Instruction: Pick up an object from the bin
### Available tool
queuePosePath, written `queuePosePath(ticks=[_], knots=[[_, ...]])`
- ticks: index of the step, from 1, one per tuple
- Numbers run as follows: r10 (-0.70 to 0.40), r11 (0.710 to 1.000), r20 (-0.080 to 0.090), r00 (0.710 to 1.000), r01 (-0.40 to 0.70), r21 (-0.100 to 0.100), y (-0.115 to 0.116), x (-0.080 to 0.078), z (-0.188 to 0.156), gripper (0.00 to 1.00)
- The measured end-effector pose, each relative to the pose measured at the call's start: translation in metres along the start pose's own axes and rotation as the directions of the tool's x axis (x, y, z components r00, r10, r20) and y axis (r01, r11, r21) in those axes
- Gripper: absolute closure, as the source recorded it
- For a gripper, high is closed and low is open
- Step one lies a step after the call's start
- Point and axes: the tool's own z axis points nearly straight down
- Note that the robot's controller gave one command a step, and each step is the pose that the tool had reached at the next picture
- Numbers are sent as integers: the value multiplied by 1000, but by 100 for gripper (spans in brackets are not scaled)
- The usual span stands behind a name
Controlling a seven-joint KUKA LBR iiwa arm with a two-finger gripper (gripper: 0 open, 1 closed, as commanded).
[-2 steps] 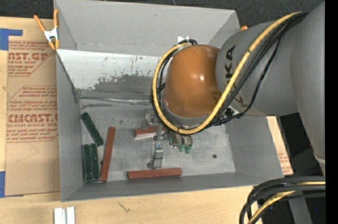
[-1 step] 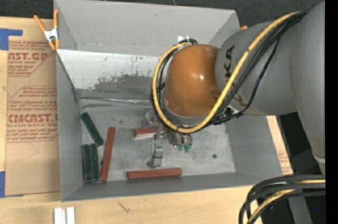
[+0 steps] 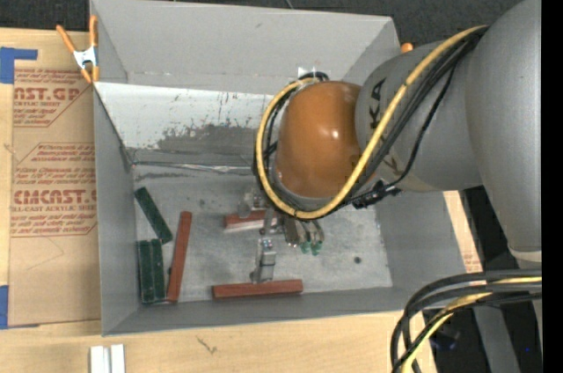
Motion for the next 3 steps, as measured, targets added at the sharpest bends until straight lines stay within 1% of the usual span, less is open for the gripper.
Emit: queuePosePath(ticks=[1,2,3], knots=[[-168,986,17,986,168,0,-2,-24,20,0],[-103,995,13,995,103,-2,-13,-72,62,100],[-103,995,13,995,103,-2,-13,-72,62,100]])
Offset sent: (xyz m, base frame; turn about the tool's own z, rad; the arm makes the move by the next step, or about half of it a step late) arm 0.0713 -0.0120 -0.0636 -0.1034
